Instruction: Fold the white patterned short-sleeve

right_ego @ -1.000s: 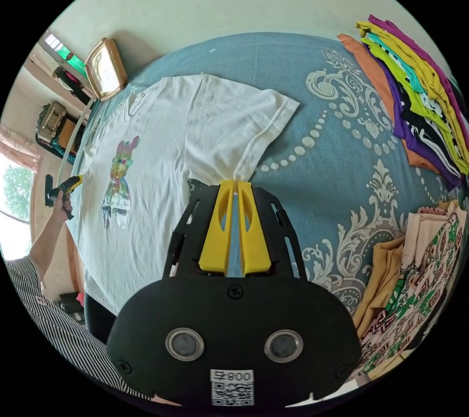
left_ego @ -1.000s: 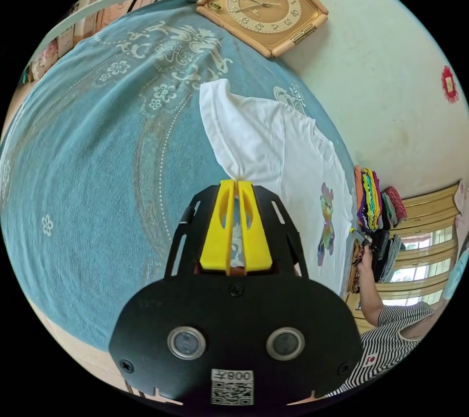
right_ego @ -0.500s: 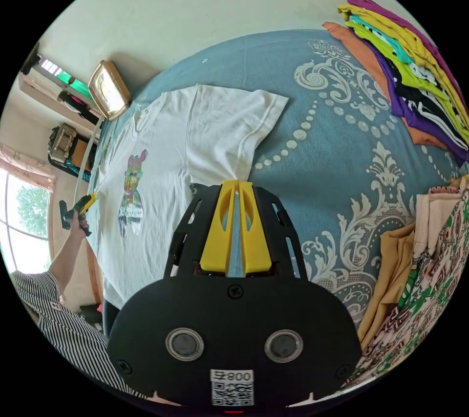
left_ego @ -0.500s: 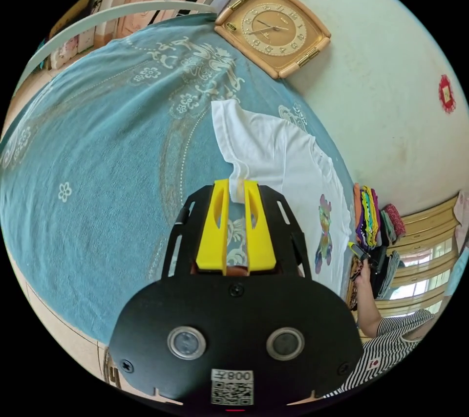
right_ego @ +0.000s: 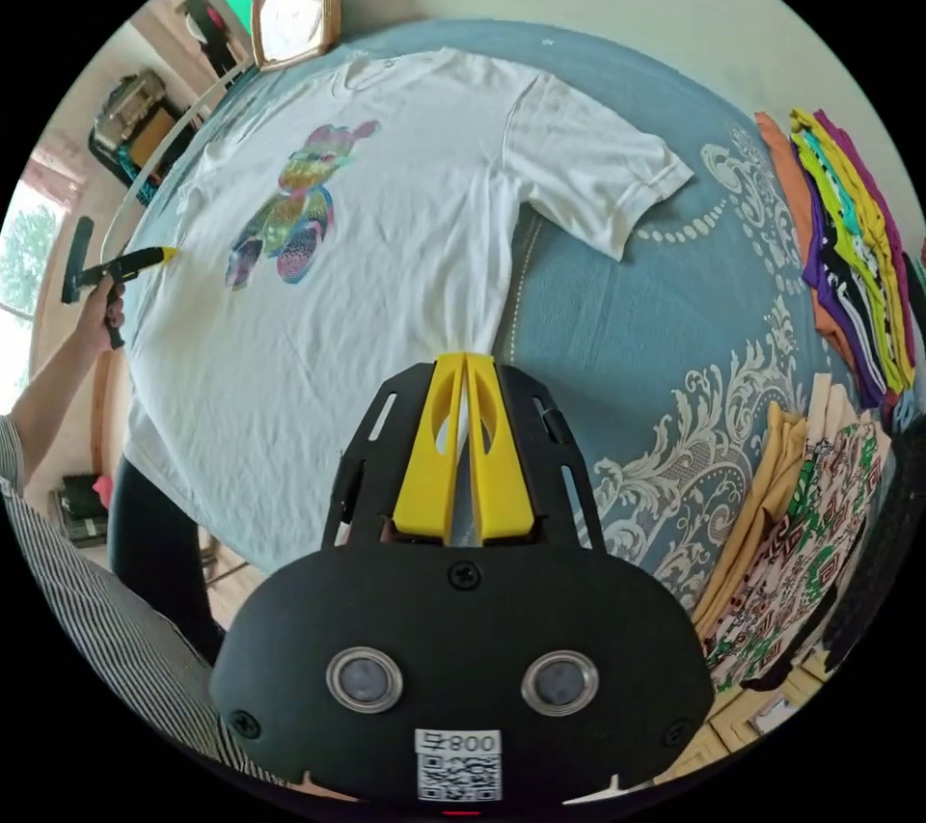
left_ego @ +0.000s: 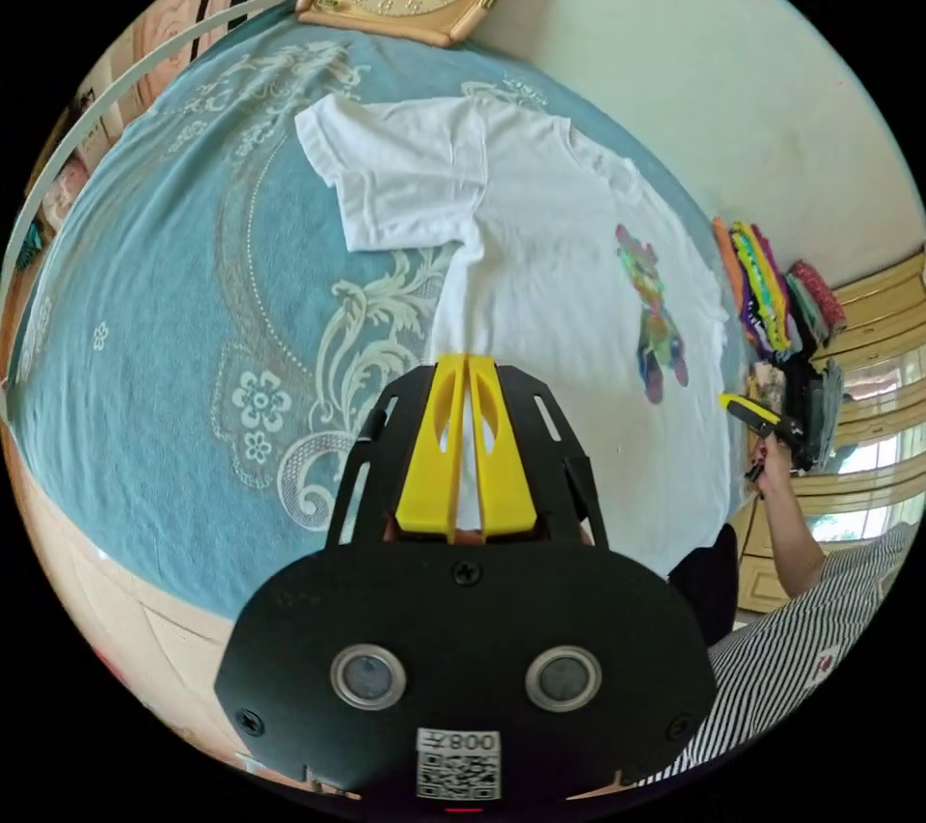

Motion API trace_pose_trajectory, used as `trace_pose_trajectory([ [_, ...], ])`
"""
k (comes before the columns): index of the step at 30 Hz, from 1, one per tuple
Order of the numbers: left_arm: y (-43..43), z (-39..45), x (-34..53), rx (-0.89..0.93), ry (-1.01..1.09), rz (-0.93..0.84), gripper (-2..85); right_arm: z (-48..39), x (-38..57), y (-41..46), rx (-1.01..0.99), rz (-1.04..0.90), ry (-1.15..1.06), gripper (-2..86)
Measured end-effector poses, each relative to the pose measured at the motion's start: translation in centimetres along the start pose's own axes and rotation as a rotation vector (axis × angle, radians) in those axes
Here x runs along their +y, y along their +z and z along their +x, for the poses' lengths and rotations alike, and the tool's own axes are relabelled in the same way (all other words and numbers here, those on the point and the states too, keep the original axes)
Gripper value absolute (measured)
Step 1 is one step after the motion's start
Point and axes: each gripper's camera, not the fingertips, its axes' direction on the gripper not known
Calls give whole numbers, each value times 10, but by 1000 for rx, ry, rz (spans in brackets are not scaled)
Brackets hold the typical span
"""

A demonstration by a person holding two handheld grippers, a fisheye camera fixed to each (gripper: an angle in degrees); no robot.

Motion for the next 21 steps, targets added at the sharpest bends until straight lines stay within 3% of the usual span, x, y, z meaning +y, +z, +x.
trace_pose_trajectory([
  [7,-33,67,10,46,28,13,2,-12,12,-27,0,-52,37,2],
  [11,-33,107,37,-31,66,-66,3,-28,46,-48,-25,-46,31,2],
  [16,-18,131,49,-45,33,-93,2,-53,94,-21,12,-216,-1,2],
  [21,-17,159,30,-7,15,-138,3,-64,110,-20,100,-139,-4,2],
])
